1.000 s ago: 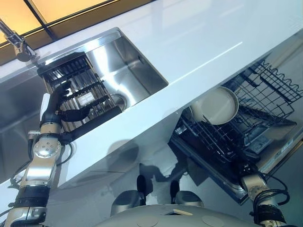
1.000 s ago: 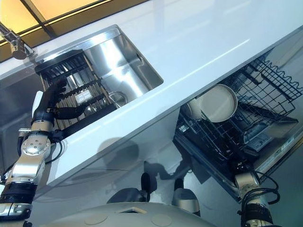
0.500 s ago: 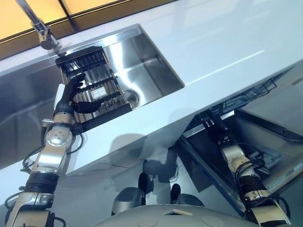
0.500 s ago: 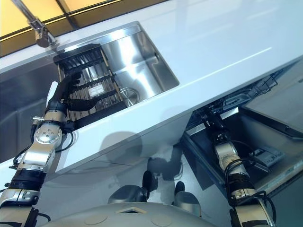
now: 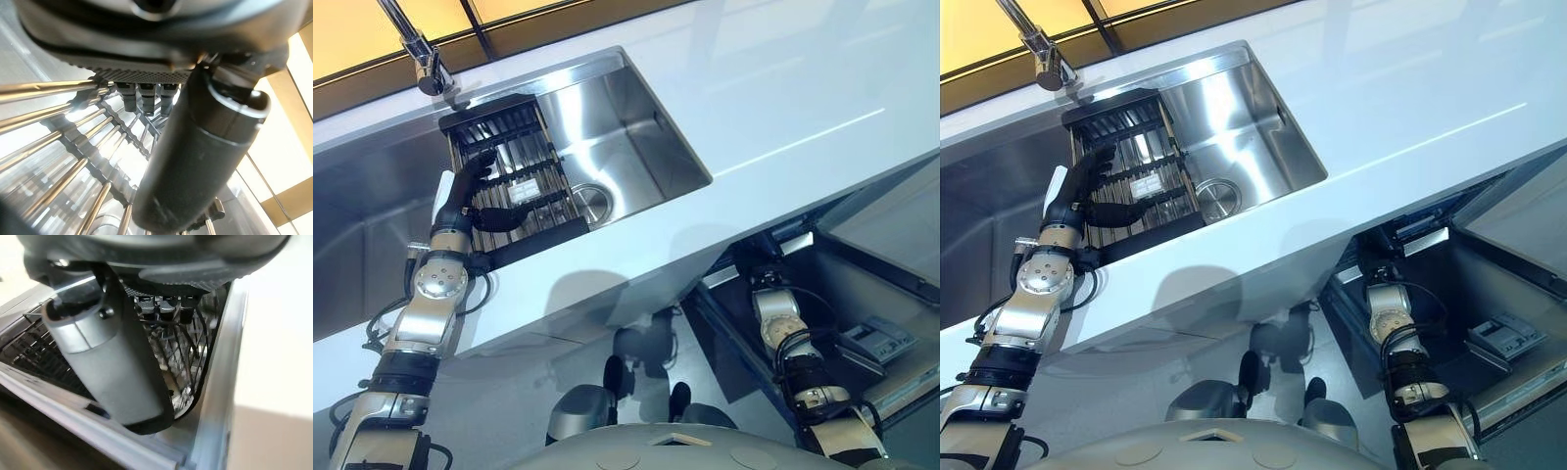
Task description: Pick up plates and place into dishwasher.
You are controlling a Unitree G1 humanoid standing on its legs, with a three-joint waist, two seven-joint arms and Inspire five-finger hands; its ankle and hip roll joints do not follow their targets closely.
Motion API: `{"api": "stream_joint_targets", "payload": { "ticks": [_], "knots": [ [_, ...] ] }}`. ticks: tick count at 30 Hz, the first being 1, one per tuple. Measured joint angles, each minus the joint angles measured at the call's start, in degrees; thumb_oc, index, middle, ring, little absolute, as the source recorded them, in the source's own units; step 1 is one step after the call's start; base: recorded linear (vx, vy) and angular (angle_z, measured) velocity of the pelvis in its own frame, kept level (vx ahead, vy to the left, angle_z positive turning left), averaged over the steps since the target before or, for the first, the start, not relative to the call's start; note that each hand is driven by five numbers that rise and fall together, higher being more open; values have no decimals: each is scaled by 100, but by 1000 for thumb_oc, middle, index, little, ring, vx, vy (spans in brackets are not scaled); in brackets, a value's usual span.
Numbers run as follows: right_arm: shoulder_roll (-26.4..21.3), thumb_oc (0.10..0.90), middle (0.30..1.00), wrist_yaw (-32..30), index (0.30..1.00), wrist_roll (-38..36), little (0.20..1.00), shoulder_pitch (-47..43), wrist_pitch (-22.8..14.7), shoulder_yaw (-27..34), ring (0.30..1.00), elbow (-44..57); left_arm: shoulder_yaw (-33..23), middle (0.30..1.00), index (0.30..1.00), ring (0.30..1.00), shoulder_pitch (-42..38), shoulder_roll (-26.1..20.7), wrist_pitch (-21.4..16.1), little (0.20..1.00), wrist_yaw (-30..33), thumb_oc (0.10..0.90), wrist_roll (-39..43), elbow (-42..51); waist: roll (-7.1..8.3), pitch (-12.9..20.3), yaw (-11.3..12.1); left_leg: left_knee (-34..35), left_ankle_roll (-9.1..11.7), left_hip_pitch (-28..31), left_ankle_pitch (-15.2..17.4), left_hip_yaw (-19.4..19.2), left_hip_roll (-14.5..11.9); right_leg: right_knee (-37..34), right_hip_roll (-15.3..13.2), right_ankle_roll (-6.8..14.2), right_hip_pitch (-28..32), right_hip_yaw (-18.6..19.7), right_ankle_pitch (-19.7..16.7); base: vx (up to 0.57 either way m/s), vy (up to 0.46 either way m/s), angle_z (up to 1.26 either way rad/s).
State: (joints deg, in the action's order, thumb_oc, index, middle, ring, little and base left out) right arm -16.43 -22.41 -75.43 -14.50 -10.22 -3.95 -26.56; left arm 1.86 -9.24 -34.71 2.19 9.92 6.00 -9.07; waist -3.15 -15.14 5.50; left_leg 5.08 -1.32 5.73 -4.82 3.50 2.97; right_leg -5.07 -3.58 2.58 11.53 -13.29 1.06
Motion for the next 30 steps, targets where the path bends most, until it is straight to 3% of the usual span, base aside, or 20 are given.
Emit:
{"api": "stream_joint_targets", "payload": {
  "ticks": [5,11,15,17,22,30],
  "knots": [
    [13,800,900,-899,900,455,900,-141,0,28,900,243,60,900,900,900,47,7,1,900,97,800,9,47,-64,-35,-8,0,-3,3,-2,-20,10,1,-32,1,-2,18,1,-61,43,0],
    [94,800,900,-1113,900,823,900,226,-183,124,900,631,39,900,900,900,143,31,1,900,216,800,26,129,-66,-37,-62,0,-4,7,-1,-73,21,2,-46,4,-1,39,3,-34,34,0],
    [196,800,900,-1094,900,1381,900,683,-706,766,900,1132,-211,900,900,900,405,50,-31,900,213,800,40,165,-45,-48,-172,1,-35,72,24,-235,29,3,-64,20,11,179,12,-34,43,-14],
    [177,800,900,-1107,900,1620,900,866,-827,1257,900,1235,-459,900,900,900,612,49,-77,900,212,800,66,155,-17,-61,-389,2,-46,103,34,-309,19,3,-59,24,20,212,15,-42,23,-16],
    [64,800,900,-1391,900,1824,900,1678,-870,2179,900,1222,-937,900,900,900,998,31,-119,900,197,800,69,177,43,-93,-642,5,-35,160,70,-495,-14,49,-12,25,-14,426,16,-48,-6,-19],
    [35,800,900,-1730,900,1822,900,2112,-881,2517,900,451,-1124,900,900,900,1156,-30,-114,900,116,800,84,166,110,-97,-764,13,-35,146,81,-648,-91,205,12,25,-203,647,13,-27,-11,-14]
  ]
}}
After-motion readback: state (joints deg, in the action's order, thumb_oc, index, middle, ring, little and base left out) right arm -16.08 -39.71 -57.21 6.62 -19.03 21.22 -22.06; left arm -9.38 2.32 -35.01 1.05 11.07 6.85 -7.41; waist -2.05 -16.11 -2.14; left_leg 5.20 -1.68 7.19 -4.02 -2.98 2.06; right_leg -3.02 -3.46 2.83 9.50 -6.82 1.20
